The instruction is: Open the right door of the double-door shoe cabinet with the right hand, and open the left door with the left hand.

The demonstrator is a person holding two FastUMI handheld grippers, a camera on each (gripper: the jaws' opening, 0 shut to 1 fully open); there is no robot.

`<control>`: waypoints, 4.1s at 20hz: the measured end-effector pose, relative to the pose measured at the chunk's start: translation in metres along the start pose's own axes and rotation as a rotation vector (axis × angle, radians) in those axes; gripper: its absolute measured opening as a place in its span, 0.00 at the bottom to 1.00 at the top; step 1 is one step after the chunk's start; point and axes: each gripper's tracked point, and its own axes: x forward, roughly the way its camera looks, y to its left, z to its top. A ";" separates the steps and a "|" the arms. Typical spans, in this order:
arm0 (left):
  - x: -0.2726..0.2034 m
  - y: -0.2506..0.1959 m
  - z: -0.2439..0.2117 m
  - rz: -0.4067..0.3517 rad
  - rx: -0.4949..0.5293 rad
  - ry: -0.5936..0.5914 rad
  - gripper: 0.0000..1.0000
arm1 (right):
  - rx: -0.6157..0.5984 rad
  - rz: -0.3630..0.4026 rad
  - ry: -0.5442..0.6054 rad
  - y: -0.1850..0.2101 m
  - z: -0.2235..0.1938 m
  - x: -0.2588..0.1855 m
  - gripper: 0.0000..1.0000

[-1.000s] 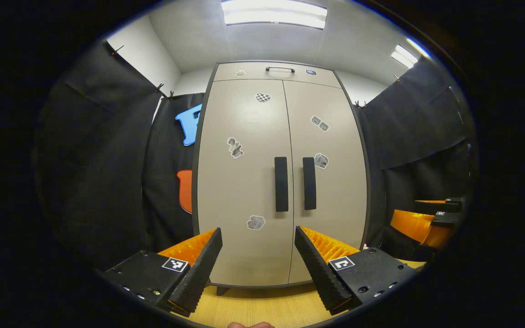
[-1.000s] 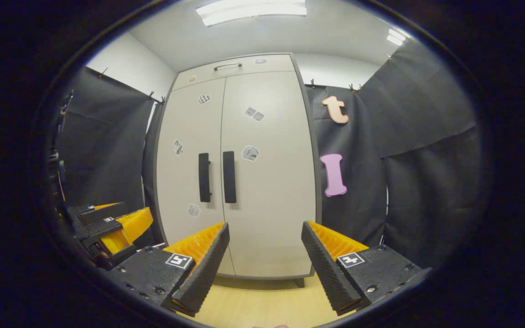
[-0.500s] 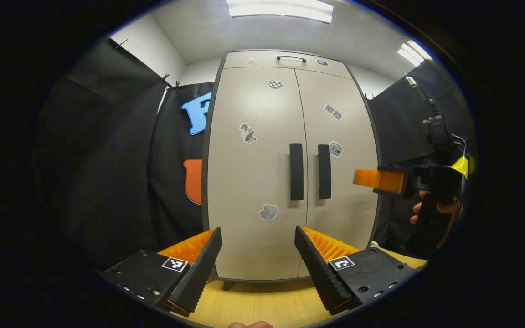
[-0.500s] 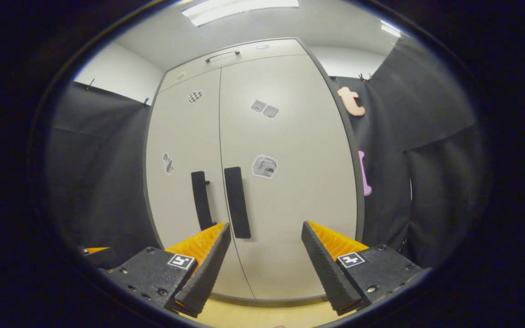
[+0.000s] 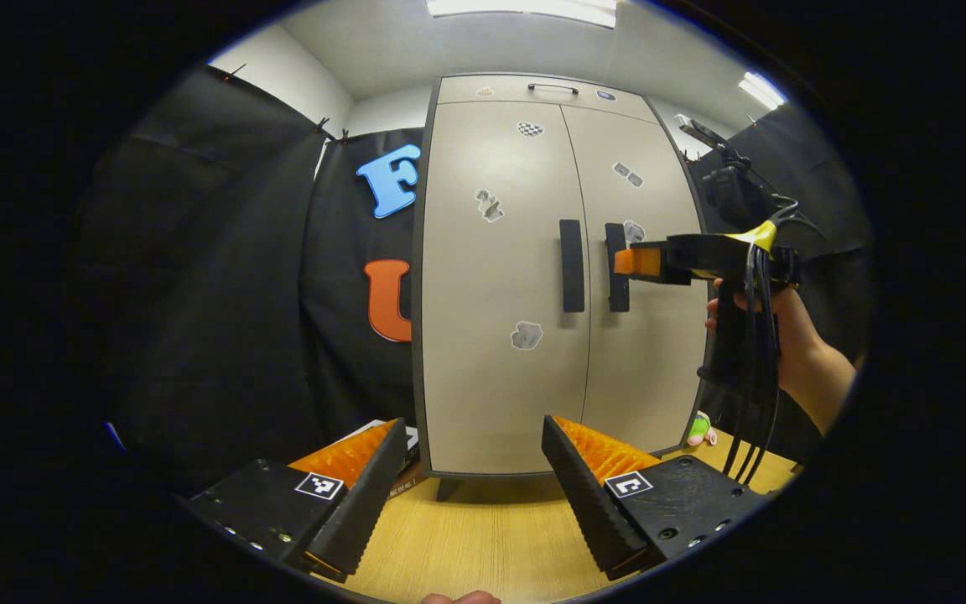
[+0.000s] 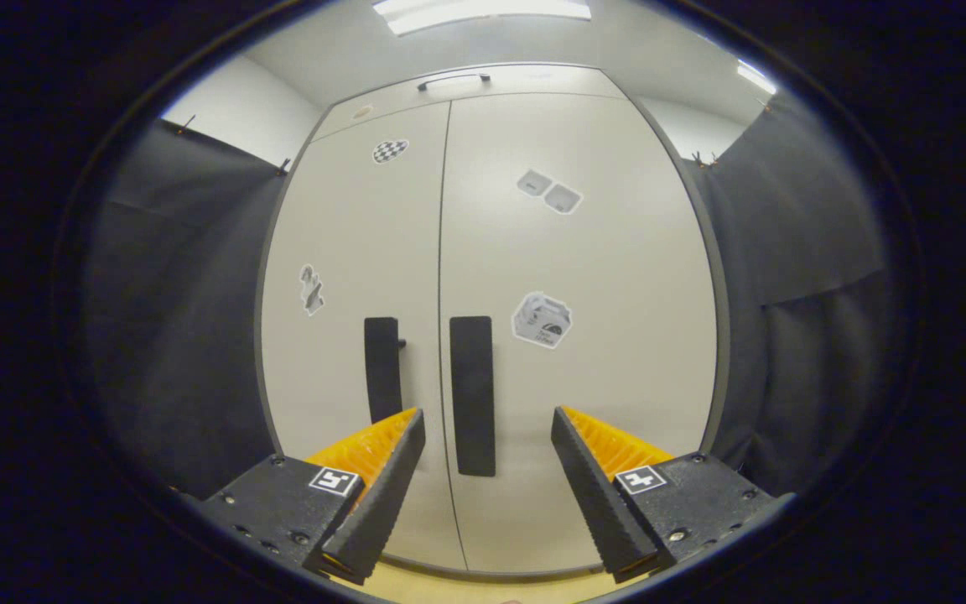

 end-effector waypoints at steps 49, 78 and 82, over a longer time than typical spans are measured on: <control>-0.025 -0.058 0.008 -0.095 -0.016 -0.023 0.95 | -0.015 0.104 0.069 -0.046 -0.006 -0.098 0.08; -0.031 -0.133 0.014 -0.141 -0.005 -0.027 0.95 | 0.000 -0.072 0.047 -0.217 -0.009 -0.175 0.04; -0.034 -0.128 0.020 -0.134 -0.006 -0.039 0.95 | -0.065 -0.139 0.036 -0.224 -0.009 -0.181 0.05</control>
